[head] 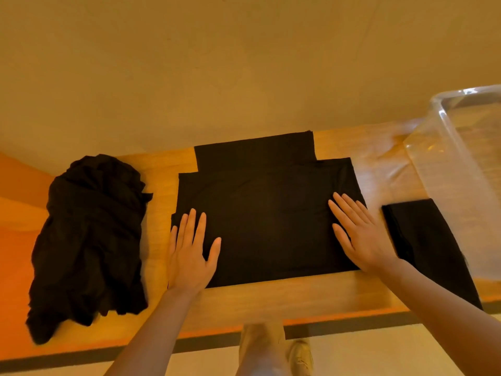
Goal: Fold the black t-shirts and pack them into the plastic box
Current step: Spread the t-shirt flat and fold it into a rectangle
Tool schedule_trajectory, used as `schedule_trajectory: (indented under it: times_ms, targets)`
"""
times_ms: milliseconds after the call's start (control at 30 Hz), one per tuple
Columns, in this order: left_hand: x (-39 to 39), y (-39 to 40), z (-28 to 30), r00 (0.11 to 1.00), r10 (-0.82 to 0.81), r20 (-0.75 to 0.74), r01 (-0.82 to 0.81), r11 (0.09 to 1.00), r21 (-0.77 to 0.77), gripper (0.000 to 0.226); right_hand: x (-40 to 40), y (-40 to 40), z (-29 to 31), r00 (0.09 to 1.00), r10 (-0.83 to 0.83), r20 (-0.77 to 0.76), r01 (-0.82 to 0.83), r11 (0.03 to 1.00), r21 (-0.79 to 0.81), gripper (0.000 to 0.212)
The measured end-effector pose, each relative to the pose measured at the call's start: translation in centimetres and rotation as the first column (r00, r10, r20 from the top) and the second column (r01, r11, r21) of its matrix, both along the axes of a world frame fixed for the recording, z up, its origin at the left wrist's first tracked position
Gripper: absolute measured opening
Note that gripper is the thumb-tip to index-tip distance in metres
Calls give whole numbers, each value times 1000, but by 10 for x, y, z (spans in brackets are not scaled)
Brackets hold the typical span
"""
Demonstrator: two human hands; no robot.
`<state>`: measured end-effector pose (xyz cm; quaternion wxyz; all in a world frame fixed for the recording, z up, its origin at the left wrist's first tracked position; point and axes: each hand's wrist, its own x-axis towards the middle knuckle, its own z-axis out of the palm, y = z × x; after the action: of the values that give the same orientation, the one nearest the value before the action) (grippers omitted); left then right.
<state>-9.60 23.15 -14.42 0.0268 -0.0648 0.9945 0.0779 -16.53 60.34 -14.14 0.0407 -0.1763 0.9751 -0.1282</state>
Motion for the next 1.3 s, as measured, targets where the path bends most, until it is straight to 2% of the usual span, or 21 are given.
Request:
schedule_trajectory:
  times_ms: [333, 500, 667, 767, 867, 967, 1100, 1200, 1300]
  targets:
    - [93, 26, -2, 999, 31, 12, -31, 999, -21, 71, 82, 23, 5, 997, 38, 62, -44, 994, 96, 60]
    - [112, 38, 4, 998, 65, 1, -65, 998, 9, 72, 103, 27, 8, 996, 40, 77, -49, 993, 108, 62]
    - [73, 44, 14, 996, 59, -70, -58, 998, 23, 66, 72, 15, 16, 997, -33, 74, 28, 997, 76, 66]
    - [39, 46, 14, 1000, 19, -13, -19, 1000, -6, 63, 44, 7, 11, 990, -77, 116, 63, 991, 121, 73]
    - [17, 33, 6, 995, 51, 81, -49, 998, -27, 68, 23, 9, 6, 984, -119, 129, 96, 981, 170, 75]
    - [7, 20, 1, 996, 28, 79, -24, 999, -43, 74, 10, 10, 5, 980, -142, 140, 116, 977, 179, 74]
    - [-9, 22, 7, 1000, 1, 23, -1, 1000, -7, 75, -3, 2, 10, 989, -112, 94, 94, 978, 184, 73]
    - [-41, 25, 13, 1000, -17, -18, 17, 1000, 12, 69, -35, -19, 17, 995, -37, 93, 28, 995, 97, 68]
    - [-80, 29, 13, 998, -67, 18, 67, 998, -6, 64, -75, -50, 18, 994, 53, 91, -58, 997, 49, 68]
